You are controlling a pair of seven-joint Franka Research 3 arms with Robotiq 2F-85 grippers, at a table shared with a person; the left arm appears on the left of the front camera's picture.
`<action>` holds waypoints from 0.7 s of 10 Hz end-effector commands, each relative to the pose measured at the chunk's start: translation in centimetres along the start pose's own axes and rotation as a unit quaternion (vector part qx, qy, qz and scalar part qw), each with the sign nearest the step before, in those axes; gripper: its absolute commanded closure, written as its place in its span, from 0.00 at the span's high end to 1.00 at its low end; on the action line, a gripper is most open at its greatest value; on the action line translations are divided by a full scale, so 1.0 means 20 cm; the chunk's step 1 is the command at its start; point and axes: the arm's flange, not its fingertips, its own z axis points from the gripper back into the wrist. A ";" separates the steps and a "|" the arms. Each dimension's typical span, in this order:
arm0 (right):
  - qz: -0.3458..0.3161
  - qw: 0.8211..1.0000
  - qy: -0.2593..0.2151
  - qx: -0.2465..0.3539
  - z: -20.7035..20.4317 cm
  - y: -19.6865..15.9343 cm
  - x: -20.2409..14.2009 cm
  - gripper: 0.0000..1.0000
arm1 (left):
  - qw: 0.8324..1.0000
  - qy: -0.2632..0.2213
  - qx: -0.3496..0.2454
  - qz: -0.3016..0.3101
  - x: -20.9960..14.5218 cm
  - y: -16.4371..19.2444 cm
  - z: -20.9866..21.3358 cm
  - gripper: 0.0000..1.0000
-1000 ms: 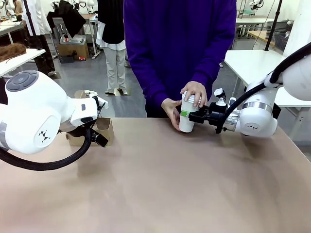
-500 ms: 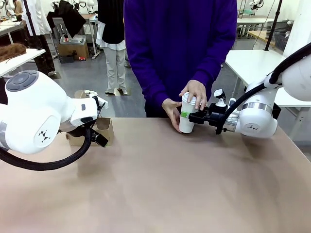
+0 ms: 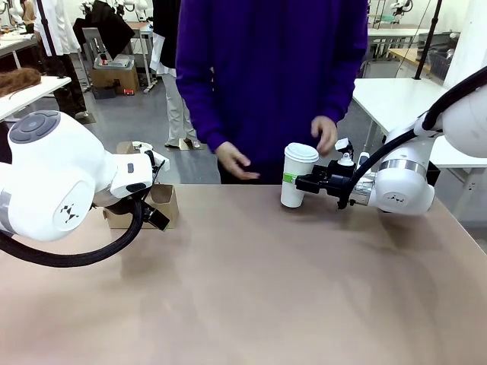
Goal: Pour a drink into a cup and package it in a carrier.
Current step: When a person places the Paper Cup Lid on the 600 ml Paper Cup , lift the 600 ml Paper Cup.
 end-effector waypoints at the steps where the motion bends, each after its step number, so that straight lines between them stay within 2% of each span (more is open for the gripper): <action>1: 0.002 1.000 -0.005 0.002 -0.01 0.01 0.03 0.80 | 1.000 0.000 -0.001 0.000 0.00 0.00 0.00 1.00; 7: 0.002 1.000 -0.005 0.002 -0.01 0.01 0.03 0.80 | 1.000 0.000 -0.001 0.000 0.00 0.00 0.00 1.00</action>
